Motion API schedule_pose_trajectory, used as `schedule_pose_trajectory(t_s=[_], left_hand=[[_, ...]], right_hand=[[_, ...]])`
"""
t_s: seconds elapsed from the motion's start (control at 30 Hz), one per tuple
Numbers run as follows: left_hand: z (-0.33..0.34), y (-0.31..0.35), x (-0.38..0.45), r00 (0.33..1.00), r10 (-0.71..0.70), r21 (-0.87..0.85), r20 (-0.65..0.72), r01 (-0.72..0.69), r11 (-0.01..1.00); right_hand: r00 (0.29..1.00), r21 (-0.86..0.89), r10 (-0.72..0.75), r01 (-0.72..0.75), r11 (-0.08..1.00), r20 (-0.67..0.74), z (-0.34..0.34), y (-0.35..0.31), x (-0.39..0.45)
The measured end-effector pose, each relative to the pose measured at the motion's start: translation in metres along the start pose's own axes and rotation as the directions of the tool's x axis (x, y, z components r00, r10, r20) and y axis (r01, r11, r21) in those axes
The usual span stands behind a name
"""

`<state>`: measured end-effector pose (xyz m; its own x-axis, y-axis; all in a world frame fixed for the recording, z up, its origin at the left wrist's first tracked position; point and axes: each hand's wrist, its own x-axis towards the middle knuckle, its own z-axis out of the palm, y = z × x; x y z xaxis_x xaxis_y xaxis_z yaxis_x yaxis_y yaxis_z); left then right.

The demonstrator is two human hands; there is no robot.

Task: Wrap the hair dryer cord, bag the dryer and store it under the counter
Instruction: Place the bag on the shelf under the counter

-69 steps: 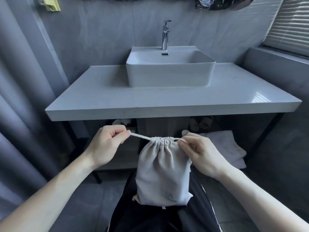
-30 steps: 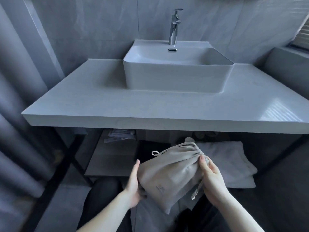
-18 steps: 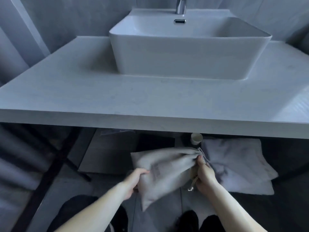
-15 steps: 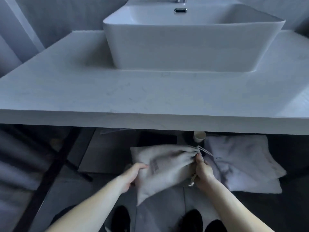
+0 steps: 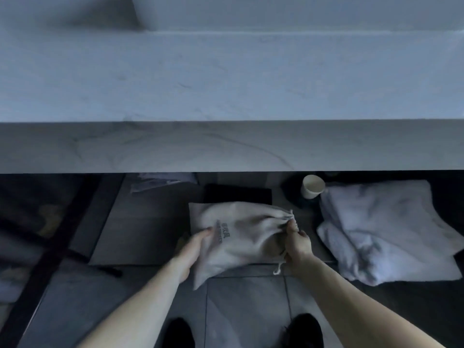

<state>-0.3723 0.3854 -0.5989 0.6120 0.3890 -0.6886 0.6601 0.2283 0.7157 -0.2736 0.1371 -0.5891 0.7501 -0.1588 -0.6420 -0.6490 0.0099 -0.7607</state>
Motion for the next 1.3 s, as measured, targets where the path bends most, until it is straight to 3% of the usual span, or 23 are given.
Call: schedule_pose_trajectory(t_s=[0.23, 0.33, 0.5, 0.63, 0.77, 0.97, 1.13, 1.3], left_hand=[[0.010, 0.019, 0.044, 0.997, 0.075, -0.100, -0.004, -0.075, 0.992], [0.012, 0.024, 0.056, 0.992, 0.120, -0.046, 0.044, -0.118, 0.992], [0.014, 0.026, 0.073, 0.987, 0.159, 0.004, 0.026, -0.159, 0.987], [0.024, 0.031, 0.080, 0.975, 0.222, 0.022, -0.030, -0.221, 0.975], [0.033, 0.034, 0.087, 0.962, 0.263, 0.023, -0.069, -0.262, 0.965], [0.038, 0.035, 0.091, 0.953, 0.304, 0.144, -0.017, -0.298, 0.944], [0.034, 0.045, 0.094, 0.952, 0.302, 0.228, 0.058, -0.307, 0.924], [0.031, 0.030, 0.090, 0.967, 0.249, 0.488, -0.052, -0.192, 0.851]], right_hand=[[0.999, 0.079, -0.042, 0.041, 0.996, 0.005, 0.037, -0.009, 0.034], [0.999, 0.095, -0.030, 0.028, 0.995, 0.017, 0.042, -0.003, 0.050], [0.996, 0.119, -0.065, 0.058, 0.991, 0.057, 0.053, 0.000, 0.068], [0.995, 0.096, -0.097, 0.095, 0.991, 0.009, 0.060, 0.000, 0.081], [0.999, 0.121, -0.033, 0.031, 0.992, 0.016, 0.056, 0.005, 0.088], [0.997, 0.146, -0.009, -0.001, 0.989, 0.073, 0.039, 0.003, 0.089], [0.999, -0.077, -0.009, 0.011, 0.997, 0.034, 0.028, 0.008, 0.094], [0.992, -0.386, -0.121, 0.093, 0.918, -0.048, 0.014, 0.004, 0.089]])
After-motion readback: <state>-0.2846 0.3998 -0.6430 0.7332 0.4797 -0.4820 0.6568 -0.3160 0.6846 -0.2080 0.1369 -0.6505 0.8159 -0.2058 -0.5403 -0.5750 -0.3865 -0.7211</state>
